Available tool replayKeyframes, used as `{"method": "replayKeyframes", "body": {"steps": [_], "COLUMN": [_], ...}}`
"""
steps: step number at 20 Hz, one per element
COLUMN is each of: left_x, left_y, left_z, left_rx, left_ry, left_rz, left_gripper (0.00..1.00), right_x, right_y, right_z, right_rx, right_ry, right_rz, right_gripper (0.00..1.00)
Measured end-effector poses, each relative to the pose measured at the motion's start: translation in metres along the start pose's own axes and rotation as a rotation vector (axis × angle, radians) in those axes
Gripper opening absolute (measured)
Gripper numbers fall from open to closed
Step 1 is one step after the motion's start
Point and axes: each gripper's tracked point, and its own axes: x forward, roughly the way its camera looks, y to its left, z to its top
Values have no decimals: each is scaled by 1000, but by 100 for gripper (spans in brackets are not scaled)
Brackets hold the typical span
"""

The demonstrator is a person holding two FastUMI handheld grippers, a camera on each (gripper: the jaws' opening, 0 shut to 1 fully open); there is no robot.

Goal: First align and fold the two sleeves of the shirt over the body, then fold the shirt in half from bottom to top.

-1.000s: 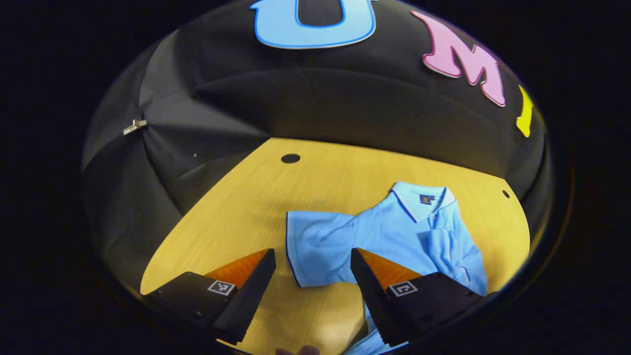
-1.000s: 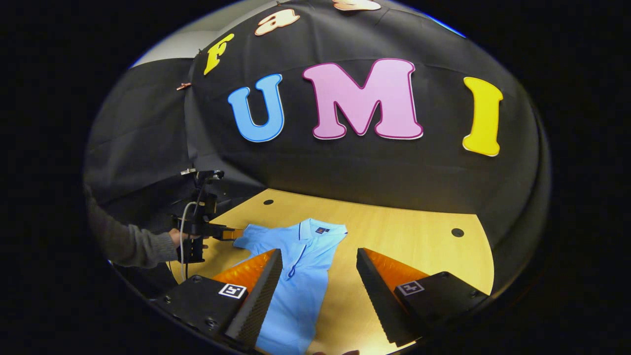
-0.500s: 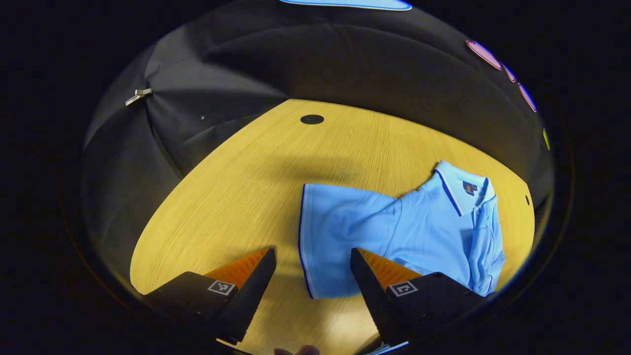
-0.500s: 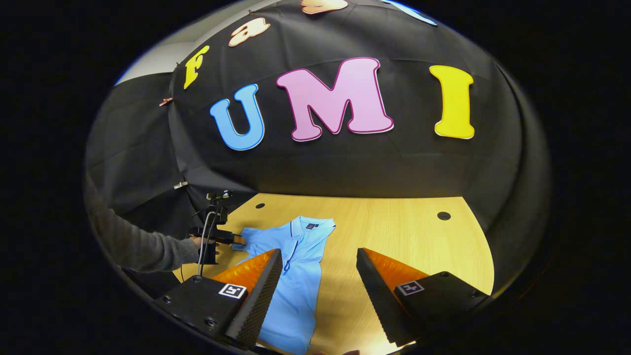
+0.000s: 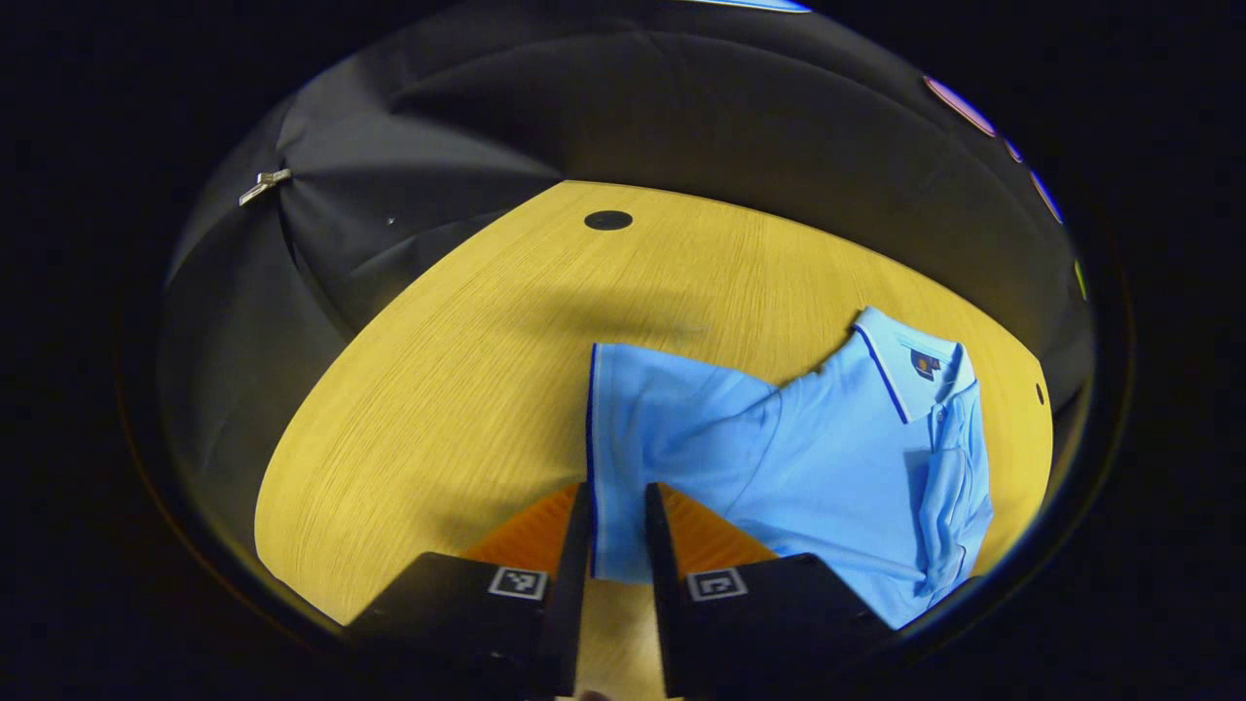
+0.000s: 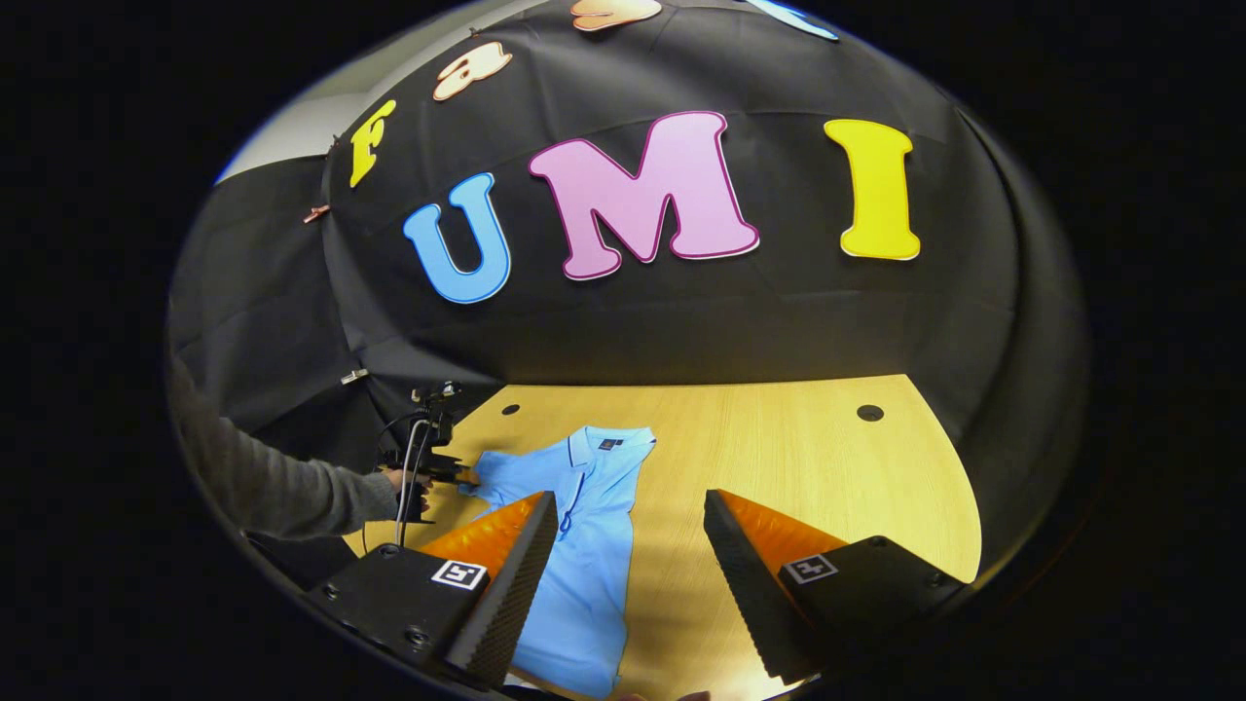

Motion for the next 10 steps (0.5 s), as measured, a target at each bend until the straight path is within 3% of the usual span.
{"method": "replayKeyframes", "body": {"steps": [4, 7, 10], "left_x": [-2, -4, -11], "left_y": [-16, -24, -25], "left_z": [2, 2, 4], "left_rx": [-39, -59, -26], "left_ry": [-8, -17, -54], "left_rz": [-80, -136, -141], "left_gripper": [8, 6, 6], "right_x": [-5, -7, -9], "right_y": [-6, -8, -10], "right_z": [-7, -10, -13], "right_rx": [17, 35, 33], "right_ry": [8, 15, 23], "right_rz": [-9, -12, -12], "right_gripper": [94, 94, 94]}}
